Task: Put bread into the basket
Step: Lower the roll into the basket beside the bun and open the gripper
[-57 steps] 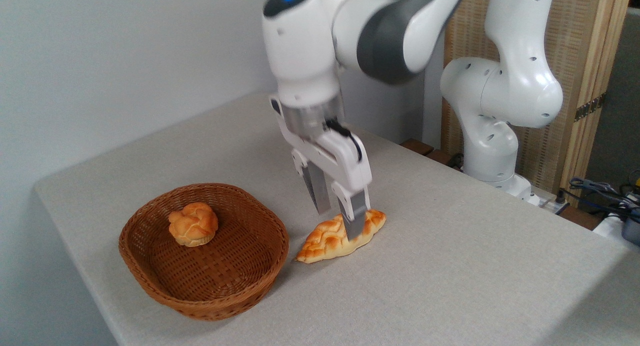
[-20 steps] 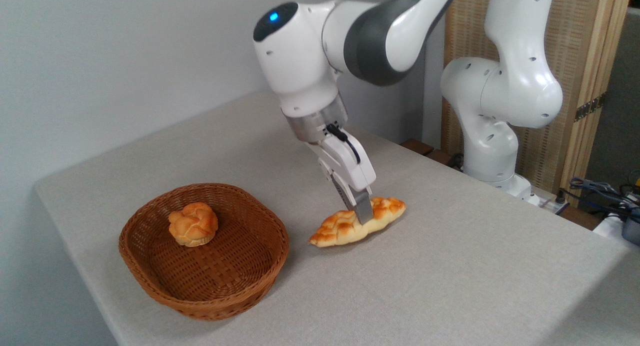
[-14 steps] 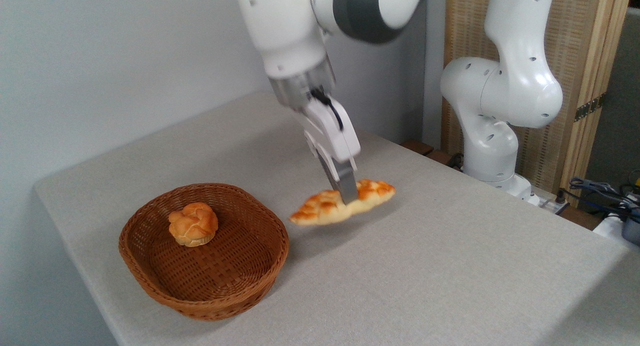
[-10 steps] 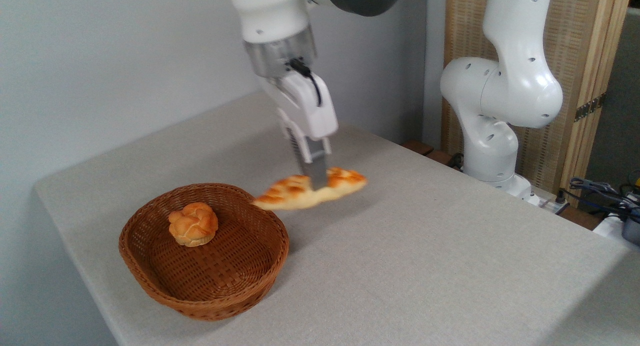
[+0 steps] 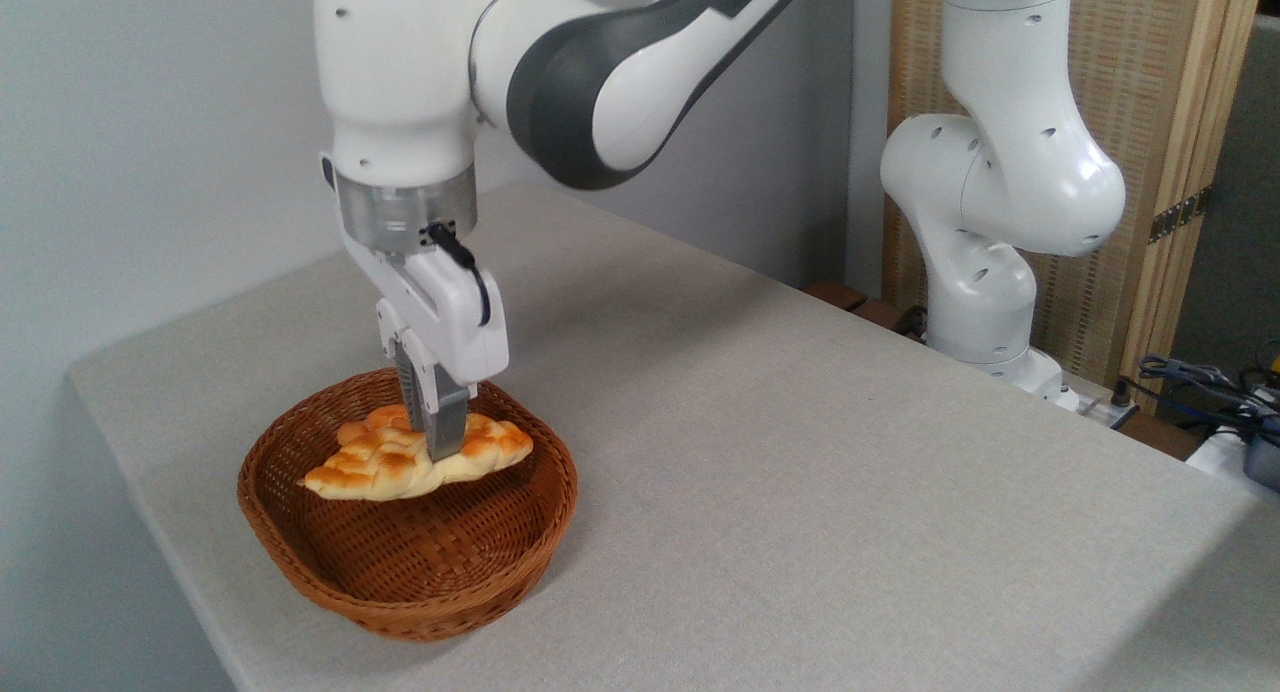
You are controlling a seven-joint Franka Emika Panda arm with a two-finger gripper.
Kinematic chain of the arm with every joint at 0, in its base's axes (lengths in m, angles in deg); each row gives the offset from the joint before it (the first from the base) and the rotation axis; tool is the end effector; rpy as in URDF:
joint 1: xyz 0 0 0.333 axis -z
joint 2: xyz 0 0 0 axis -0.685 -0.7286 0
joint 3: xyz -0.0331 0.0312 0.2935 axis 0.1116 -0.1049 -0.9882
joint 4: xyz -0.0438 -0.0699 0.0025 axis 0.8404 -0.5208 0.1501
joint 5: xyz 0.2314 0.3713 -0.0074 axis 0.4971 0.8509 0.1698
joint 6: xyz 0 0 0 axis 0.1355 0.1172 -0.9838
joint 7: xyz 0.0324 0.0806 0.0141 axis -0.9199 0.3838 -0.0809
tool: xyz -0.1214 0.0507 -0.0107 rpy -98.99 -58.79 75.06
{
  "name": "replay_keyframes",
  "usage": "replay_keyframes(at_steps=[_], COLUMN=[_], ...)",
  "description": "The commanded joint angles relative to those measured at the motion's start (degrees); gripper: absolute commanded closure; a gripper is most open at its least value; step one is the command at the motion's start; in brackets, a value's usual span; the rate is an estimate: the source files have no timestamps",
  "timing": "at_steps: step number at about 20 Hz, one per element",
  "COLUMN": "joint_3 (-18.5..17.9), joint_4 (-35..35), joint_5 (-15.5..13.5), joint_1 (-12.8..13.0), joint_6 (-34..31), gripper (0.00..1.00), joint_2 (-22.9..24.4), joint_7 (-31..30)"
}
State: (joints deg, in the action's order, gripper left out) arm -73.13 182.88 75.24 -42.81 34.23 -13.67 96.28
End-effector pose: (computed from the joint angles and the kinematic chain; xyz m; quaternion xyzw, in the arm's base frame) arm 0.6382 -0.0788 0.4376 0.9066 -0.4106 0.0808 0.0544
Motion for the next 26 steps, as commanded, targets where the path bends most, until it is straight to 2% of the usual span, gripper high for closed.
replay_keyframes(at_steps=[1, 3, 7, 20, 24, 26], joint_3=[-0.11, -0.11, 0.33, 0.24, 0.06, -0.02], joint_4=[-1.06, -1.06, -0.97, -1.23, -1.67, -1.76], joint_5=[-0.18, -0.18, -0.18, -0.62, -0.53, -0.36], joint_1=[0.28, 0.28, 0.37, 0.28, -0.42, -1.47], joint_6=[1.84, 3.77, 3.78, 5.19, 3.70, 0.37], gripper=[0.05, 0.00, 0.00, 0.00, 0.00, 0.00], joint_2=[-0.84, -1.19, -2.34, -1.81, 1.78, 4.76], joint_7=[-0.35, -0.27, -0.27, -0.53, -1.06, -0.97])
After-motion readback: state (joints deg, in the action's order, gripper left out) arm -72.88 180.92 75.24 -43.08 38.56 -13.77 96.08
